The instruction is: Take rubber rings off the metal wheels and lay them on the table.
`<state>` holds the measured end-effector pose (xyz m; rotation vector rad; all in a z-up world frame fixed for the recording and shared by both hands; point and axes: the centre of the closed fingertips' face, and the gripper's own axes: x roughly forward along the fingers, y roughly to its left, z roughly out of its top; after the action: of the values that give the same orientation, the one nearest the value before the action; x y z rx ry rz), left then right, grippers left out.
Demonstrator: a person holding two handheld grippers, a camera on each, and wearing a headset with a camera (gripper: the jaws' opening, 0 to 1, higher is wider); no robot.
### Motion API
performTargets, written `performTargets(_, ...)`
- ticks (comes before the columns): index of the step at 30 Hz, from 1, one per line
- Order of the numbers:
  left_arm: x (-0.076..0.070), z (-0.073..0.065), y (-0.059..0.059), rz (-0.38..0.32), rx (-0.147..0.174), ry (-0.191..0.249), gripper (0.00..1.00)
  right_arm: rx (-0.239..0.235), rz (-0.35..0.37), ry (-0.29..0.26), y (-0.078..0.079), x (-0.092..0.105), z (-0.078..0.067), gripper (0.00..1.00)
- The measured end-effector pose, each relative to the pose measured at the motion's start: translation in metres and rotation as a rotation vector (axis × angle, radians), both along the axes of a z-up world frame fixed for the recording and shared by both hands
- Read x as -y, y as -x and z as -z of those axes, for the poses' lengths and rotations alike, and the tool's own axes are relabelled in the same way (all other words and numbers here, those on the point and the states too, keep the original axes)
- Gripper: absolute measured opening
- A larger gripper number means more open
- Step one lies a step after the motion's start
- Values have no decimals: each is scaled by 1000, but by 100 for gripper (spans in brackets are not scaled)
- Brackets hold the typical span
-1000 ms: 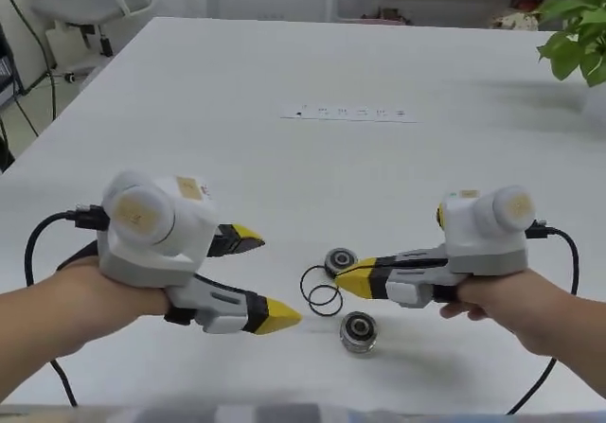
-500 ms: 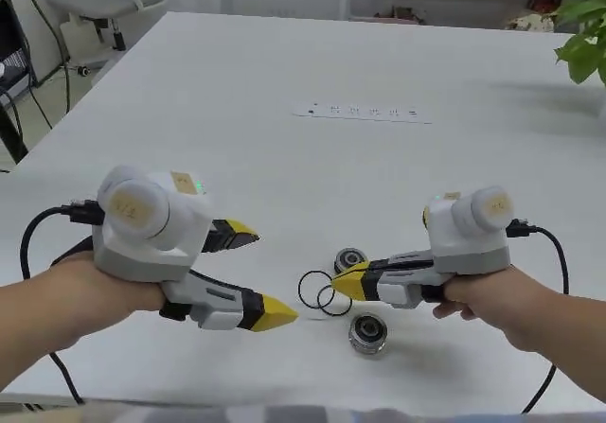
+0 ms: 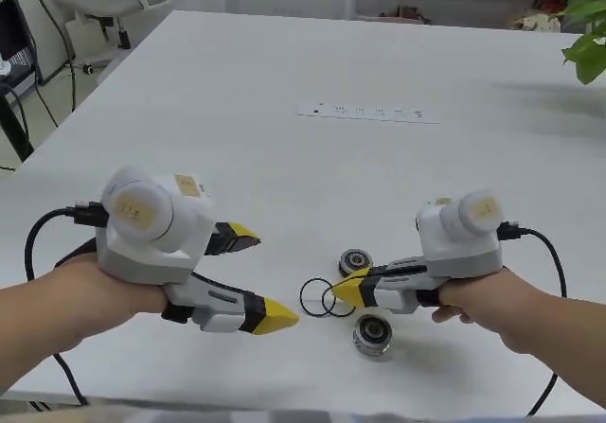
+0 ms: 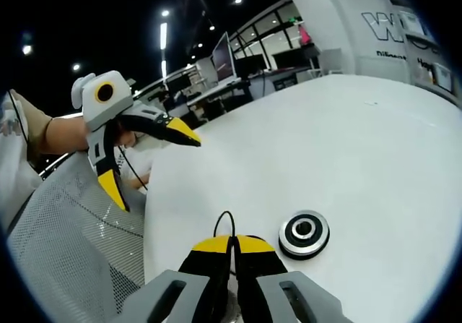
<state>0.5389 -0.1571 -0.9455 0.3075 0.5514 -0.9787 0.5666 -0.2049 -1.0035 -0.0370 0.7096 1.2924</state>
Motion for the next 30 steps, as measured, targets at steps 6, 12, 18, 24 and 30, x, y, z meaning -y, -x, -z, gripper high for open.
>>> performTargets(6, -3, 1, -1, -2, -4, -4, 66, 6, 1, 18, -2, 1, 3, 0)
performTargets(12, -4, 5, 0, 1, -14, -12, 66, 9, -2, 32, -1, 3, 5, 3)
performTargets(18, -2, 5, -1, 10, -19, -17, 66, 17, -1, 27, -2, 6, 3, 7)
performTargets(24, -1, 4, -4, 15, -20, -19, 66, 27, 15, 4, -5, 8, -5, 11)
performTargets(30, 3, 2, -10, 20, -12, -20, 65, 37, 38, -17, -10, 14, -12, 15)
